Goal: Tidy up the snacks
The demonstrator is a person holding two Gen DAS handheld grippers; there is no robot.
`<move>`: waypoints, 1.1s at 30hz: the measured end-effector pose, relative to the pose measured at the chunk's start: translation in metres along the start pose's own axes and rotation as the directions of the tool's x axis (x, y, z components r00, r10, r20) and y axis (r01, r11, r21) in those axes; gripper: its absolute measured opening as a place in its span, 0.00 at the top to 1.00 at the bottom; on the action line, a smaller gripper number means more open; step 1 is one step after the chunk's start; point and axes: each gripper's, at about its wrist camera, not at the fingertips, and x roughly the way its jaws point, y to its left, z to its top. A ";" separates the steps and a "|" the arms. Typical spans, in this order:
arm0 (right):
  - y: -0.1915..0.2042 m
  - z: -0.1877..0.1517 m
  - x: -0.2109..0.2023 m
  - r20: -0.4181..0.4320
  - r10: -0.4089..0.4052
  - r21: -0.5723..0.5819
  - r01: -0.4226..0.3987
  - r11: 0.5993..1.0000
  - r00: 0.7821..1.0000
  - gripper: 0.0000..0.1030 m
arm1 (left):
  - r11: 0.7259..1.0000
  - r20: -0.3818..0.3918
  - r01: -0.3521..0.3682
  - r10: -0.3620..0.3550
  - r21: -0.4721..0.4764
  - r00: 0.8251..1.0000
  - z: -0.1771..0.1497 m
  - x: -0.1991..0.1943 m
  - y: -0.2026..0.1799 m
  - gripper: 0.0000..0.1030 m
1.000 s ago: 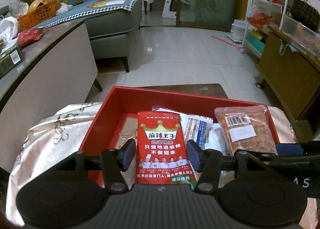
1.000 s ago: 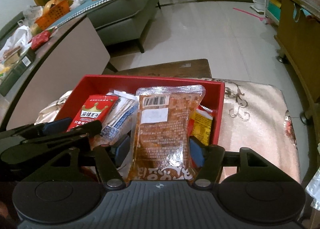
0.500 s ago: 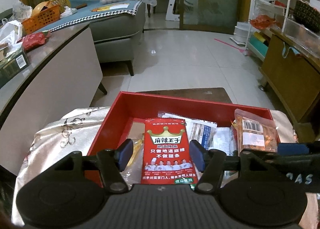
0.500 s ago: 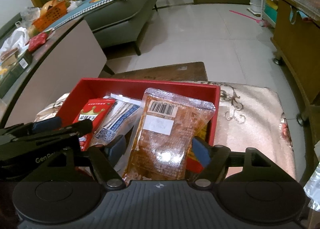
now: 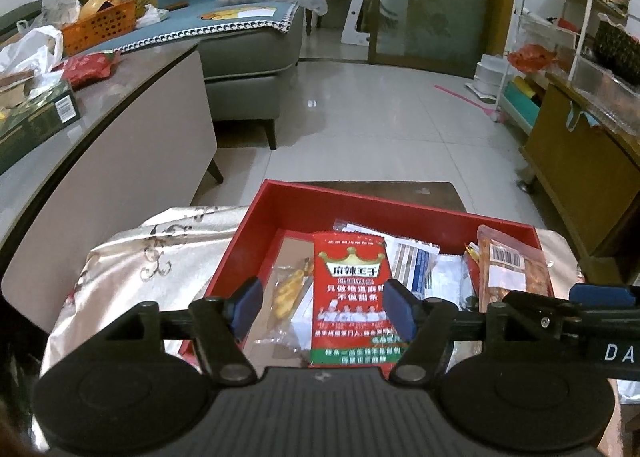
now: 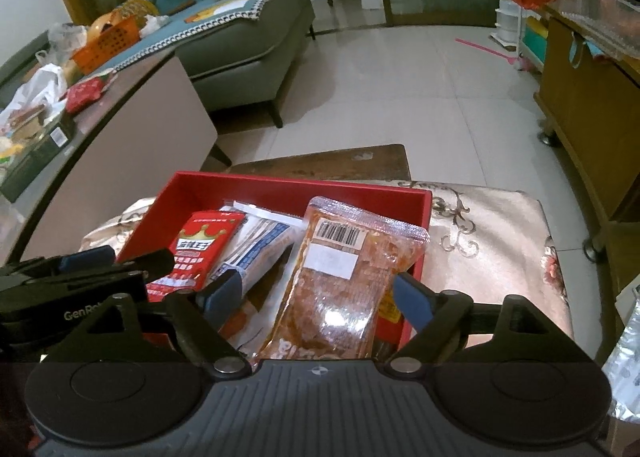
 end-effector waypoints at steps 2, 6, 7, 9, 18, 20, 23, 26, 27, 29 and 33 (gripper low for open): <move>0.003 -0.003 -0.004 0.003 -0.006 -0.006 0.006 1.000 1.000 0.15 | 1.000 0.000 0.004 -0.004 -0.006 1.000 -0.003 -0.005 0.001 0.41; 0.007 -0.010 -0.010 0.006 -0.014 -0.005 0.014 1.000 1.000 0.15 | 1.000 0.003 0.007 -0.007 -0.011 1.000 -0.012 -0.017 0.003 0.37; 0.008 -0.012 -0.012 0.007 -0.017 -0.005 0.017 1.000 1.000 0.15 | 1.000 0.003 0.008 -0.008 -0.011 1.000 -0.014 -0.020 0.004 0.35; 0.009 -0.015 -0.017 0.010 -0.016 -0.005 0.016 1.000 1.000 0.14 | 1.000 0.000 0.010 -0.010 -0.006 1.000 -0.021 -0.026 0.006 0.35; 0.019 -0.046 -0.050 0.026 -0.003 -0.010 0.004 1.000 1.000 0.13 | 1.000 -0.008 0.024 -0.024 -0.005 1.000 -0.052 -0.061 0.015 0.35; 0.023 -0.055 -0.058 0.028 0.001 -0.012 -0.001 1.000 1.000 0.13 | 1.000 -0.007 0.029 -0.029 -0.002 1.000 -0.060 -0.070 0.016 0.34; 0.027 -0.067 -0.069 0.031 0.004 -0.014 -0.004 1.000 1.000 0.12 | 0.999 -0.010 0.041 -0.041 -0.002 0.999 -0.075 -0.084 0.019 0.34; 0.027 -0.078 -0.080 0.037 -0.002 -0.005 0.002 1.000 0.999 0.12 | 0.999 -0.014 0.051 -0.051 0.003 0.999 -0.086 -0.095 0.021 0.29; 0.027 -0.083 -0.083 0.037 -0.004 -0.002 0.004 1.000 0.999 0.12 | 0.999 -0.012 0.049 -0.049 0.004 0.999 -0.090 -0.099 0.021 0.28; 0.026 -0.090 -0.088 0.037 -0.009 0.001 0.009 1.000 0.999 0.12 | 0.999 -0.008 0.043 -0.043 0.002 0.999 -0.097 -0.105 0.023 0.27; 0.026 -0.104 -0.095 0.020 -0.011 -0.001 0.011 1.000 1.000 0.10 | 0.999 -0.017 0.044 -0.044 -0.008 0.999 -0.108 -0.115 0.025 0.26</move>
